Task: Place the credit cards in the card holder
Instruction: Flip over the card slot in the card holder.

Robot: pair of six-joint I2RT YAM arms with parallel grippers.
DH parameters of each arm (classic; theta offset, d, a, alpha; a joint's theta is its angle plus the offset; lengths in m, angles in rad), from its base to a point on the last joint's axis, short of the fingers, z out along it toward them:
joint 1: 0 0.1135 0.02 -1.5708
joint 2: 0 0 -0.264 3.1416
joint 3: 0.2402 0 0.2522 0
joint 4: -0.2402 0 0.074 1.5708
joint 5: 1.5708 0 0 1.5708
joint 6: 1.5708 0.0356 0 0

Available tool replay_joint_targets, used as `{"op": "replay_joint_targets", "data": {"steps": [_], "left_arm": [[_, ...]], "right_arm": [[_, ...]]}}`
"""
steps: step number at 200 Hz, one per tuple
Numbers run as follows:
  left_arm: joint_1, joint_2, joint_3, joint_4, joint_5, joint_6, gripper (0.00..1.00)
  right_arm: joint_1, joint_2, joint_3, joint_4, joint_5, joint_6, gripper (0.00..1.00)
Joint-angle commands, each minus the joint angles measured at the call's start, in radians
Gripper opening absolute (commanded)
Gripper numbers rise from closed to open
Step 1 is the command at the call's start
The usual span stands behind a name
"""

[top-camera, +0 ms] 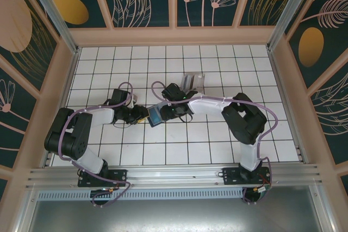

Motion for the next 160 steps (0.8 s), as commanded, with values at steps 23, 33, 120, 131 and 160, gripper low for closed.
{"op": "replay_joint_targets", "data": {"steps": [23, 33, 120, 131, 160], "left_arm": [[-0.016, 0.036, -0.031, 0.035, -0.057, 0.003, 0.36], [-0.016, 0.036, -0.031, 0.035, -0.057, 0.004, 0.36], [-0.015, 0.016, -0.029, 0.035, -0.062, -0.003, 0.37], [-0.017, 0.011, -0.03, 0.036, -0.062, -0.007, 0.37], [-0.014, 0.001, -0.031, 0.042, -0.049, -0.015, 0.39]], "right_arm": [[0.027, 0.017, 0.05, -0.026, 0.02, -0.026, 0.51], [0.03, 0.017, 0.054, -0.028, 0.024, -0.029, 0.51], [0.054, 0.016, 0.073, 0.0, -0.013, -0.039, 0.48], [0.054, 0.015, 0.071, 0.016, -0.034, -0.035, 0.47], [0.057, 0.02, 0.06, 0.065, -0.092, -0.025, 0.44]]}}
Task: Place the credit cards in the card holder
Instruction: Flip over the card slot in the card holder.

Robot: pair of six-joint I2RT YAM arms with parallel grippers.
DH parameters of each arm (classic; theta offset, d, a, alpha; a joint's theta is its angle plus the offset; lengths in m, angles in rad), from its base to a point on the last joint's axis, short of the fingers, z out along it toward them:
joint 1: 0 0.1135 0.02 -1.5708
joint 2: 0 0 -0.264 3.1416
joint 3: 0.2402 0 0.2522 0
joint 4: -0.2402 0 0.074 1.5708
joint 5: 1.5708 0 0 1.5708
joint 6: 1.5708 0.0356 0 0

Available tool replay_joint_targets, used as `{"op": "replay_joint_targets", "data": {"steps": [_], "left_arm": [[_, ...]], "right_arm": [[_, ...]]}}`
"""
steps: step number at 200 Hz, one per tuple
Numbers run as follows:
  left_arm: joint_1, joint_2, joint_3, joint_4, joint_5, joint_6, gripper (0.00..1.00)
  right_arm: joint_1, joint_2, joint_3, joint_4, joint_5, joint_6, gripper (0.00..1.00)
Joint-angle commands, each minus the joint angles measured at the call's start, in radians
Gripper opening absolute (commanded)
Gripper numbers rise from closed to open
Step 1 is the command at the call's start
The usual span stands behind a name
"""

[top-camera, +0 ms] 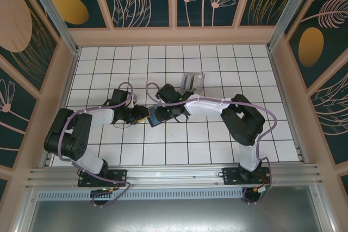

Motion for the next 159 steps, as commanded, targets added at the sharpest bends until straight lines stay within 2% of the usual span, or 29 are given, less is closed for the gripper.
{"op": "replay_joint_targets", "data": {"steps": [1, 45, 95, 130, 159], "left_arm": [[-0.01, 0.01, -0.024, 0.031, -0.048, -0.008, 0.39], [0.015, -0.016, -0.03, 0.031, -0.034, -0.014, 0.43], [0.049, -0.048, -0.044, 0.024, -0.03, -0.017, 0.47], [0.052, -0.061, -0.048, 0.009, -0.059, -0.016, 0.48], [0.052, -0.1, -0.056, -0.008, -0.104, -0.013, 0.48]], "right_arm": [[0.01, 0.015, 0.019, 0.054, -0.061, 0.002, 0.44], [0.008, 0.017, -0.017, 0.149, -0.161, 0.008, 0.4], [0.004, -0.014, -0.072, 0.255, -0.291, 0.03, 0.42], [-0.047, -0.126, -0.115, 0.25, -0.201, 0.031, 0.45], [-0.158, -0.222, -0.145, 0.202, -0.085, 0.029, 0.48]]}}
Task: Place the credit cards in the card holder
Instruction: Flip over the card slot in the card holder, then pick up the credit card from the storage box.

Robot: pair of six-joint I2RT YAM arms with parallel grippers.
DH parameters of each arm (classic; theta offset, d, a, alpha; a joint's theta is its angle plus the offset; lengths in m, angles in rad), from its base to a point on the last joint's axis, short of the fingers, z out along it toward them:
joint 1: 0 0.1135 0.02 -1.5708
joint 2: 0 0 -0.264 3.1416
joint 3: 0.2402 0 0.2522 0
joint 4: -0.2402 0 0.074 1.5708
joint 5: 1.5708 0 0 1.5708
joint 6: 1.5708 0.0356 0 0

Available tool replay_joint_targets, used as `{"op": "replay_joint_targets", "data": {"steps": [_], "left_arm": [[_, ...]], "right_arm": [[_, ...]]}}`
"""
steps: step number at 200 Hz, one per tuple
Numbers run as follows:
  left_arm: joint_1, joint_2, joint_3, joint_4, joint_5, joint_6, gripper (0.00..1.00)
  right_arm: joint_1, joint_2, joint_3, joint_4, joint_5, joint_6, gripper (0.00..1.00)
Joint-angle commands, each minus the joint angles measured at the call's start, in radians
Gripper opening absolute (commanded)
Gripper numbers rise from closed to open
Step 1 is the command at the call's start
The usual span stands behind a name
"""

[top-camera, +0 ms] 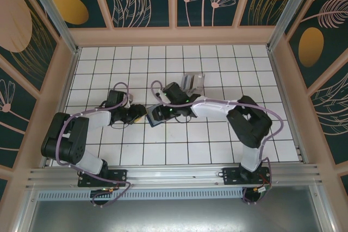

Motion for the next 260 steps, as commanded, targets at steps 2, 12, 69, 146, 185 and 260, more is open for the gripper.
{"op": "replay_joint_targets", "data": {"steps": [2, 12, 69, 146, 185, 260], "left_arm": [[0.008, -0.041, -0.015, -0.034, -0.069, 0.001, 0.48], [0.009, -0.049, -0.014, -0.038, -0.081, 0.002, 0.48], [0.007, -0.104, -0.002, -0.052, -0.148, 0.007, 0.49], [0.008, -0.133, 0.0, -0.043, -0.201, 0.013, 0.51], [0.007, -0.133, -0.023, -0.04, -0.197, 0.03, 0.52], [0.009, -0.112, -0.001, -0.047, -0.183, 0.043, 0.52]], "right_arm": [[-0.105, -0.119, -0.014, -0.017, 0.115, 0.003, 0.48], [-0.157, -0.136, -0.011, -0.045, 0.129, 0.01, 0.48], [-0.369, -0.071, 0.127, -0.246, 0.273, 0.027, 0.48], [-0.391, 0.121, 0.334, -0.364, 0.328, 0.053, 0.55], [-0.386, 0.136, 0.299, -0.3, 0.23, 0.078, 0.56], [-0.366, 0.068, 0.215, -0.152, 0.142, 0.04, 0.46]]}}
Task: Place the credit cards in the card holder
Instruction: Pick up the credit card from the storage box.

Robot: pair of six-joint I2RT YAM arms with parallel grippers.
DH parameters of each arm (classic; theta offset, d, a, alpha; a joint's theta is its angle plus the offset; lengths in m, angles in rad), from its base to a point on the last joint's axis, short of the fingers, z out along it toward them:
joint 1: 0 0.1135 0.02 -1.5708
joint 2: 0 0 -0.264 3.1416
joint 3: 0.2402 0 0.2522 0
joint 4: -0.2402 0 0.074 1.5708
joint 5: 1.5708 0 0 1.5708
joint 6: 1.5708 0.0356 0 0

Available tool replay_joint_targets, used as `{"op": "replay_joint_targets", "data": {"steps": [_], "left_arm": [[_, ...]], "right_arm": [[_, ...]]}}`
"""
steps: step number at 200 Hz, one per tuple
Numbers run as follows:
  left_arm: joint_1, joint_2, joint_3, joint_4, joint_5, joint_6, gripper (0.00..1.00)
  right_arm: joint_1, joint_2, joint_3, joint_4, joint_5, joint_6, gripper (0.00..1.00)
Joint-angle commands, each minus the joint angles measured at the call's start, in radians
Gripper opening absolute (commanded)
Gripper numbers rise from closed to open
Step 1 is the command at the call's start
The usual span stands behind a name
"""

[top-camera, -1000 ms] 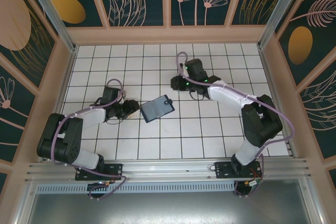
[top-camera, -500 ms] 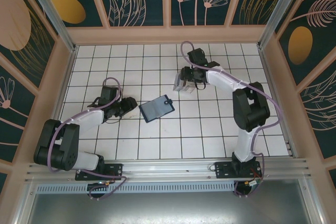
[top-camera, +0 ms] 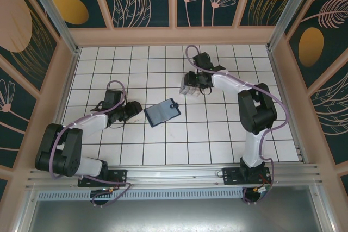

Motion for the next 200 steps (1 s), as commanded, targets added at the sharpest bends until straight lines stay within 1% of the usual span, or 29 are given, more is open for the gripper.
{"op": "replay_joint_targets", "data": {"steps": [1, 30, 52, 72, 87, 107, 121, 134, 143, 161, 174, 188, 200], "left_arm": [[0.009, 0.01, 0.009, -0.01, 0.004, 0.027, 0.52], [0.008, 0.022, 0.003, 0.024, 0.032, 0.006, 0.52], [0.007, 0.022, -0.002, 0.024, 0.024, 0.002, 0.52], [0.008, 0.016, -0.006, 0.029, 0.035, 0.001, 0.52], [0.008, 0.013, -0.006, 0.015, 0.017, 0.011, 0.52], [0.009, 0.015, -0.012, 0.032, 0.028, 0.0, 0.52], [0.008, 0.024, -0.01, 0.035, 0.036, 0.003, 0.52], [0.007, 0.026, -0.01, 0.03, 0.03, 0.005, 0.52], [0.008, 0.024, -0.013, 0.033, 0.033, 0.0, 0.52], [0.008, 0.016, -0.016, 0.038, 0.038, 0.001, 0.52], [0.007, 0.017, -0.015, 0.027, 0.027, 0.01, 0.52], [0.008, 0.015, -0.016, 0.026, 0.031, 0.006, 0.52], [0.008, 0.011, -0.019, 0.035, 0.039, 0.003, 0.52]], "right_arm": [[0.013, -0.058, -0.044, 0.087, -0.065, -0.015, 0.46], [0.011, -0.087, -0.067, 0.119, -0.101, 0.002, 0.46], [0.006, -0.102, -0.101, 0.172, -0.152, 0.028, 0.44], [0.008, -0.133, -0.133, 0.199, -0.153, 0.049, 0.43], [0.004, -0.149, -0.165, 0.245, -0.168, 0.058, 0.43], [0.0, -0.134, -0.145, 0.215, -0.18, 0.056, 0.42], [0.001, -0.135, -0.163, 0.23, -0.176, 0.064, 0.41], [-0.002, -0.125, -0.164, 0.236, -0.185, 0.07, 0.34], [0.0, -0.123, -0.156, 0.223, -0.19, 0.066, 0.27], [0.003, -0.151, -0.183, 0.237, -0.163, 0.068, 0.19], [-0.002, -0.163, -0.202, 0.255, -0.156, 0.073, 0.11], [-0.003, -0.171, -0.193, 0.228, -0.153, 0.068, 0.05], [-0.002, -0.193, -0.209, 0.226, -0.142, 0.068, 0.04]]}}
